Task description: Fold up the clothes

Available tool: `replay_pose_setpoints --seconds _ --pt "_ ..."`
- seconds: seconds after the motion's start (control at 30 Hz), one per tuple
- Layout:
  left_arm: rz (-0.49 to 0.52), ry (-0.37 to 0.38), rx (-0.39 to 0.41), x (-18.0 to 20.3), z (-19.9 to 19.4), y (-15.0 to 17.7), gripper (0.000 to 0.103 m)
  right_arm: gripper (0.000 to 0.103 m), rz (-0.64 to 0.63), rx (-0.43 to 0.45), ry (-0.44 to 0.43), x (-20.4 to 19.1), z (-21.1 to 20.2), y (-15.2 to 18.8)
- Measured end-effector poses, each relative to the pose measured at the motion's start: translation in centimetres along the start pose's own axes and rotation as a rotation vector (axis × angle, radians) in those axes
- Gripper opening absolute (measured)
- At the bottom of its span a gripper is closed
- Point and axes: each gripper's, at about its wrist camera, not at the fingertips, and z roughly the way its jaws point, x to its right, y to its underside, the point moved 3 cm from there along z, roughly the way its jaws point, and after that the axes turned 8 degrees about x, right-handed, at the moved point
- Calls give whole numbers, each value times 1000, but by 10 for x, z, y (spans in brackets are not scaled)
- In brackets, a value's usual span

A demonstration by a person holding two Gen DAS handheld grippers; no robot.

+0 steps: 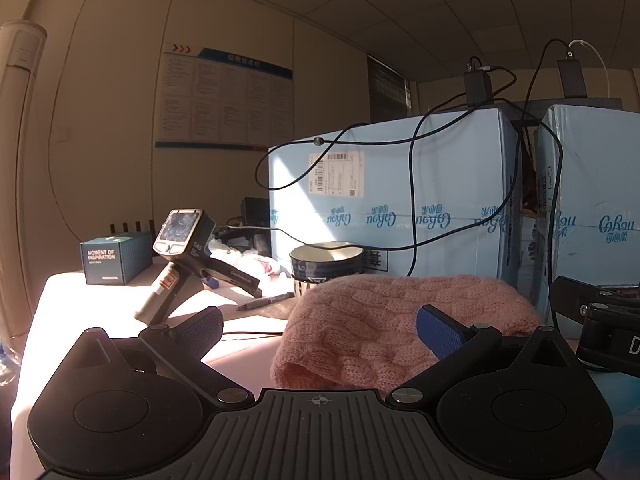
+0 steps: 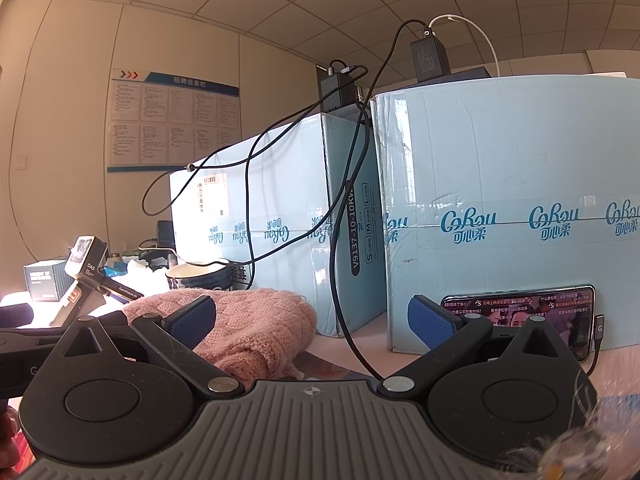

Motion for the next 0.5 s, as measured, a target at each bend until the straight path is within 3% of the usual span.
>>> replay_pose_setpoints --seconds 0.5 --pt "-1 -1 -6 -1 0 0 103 103 0 0 0 0 0 0"
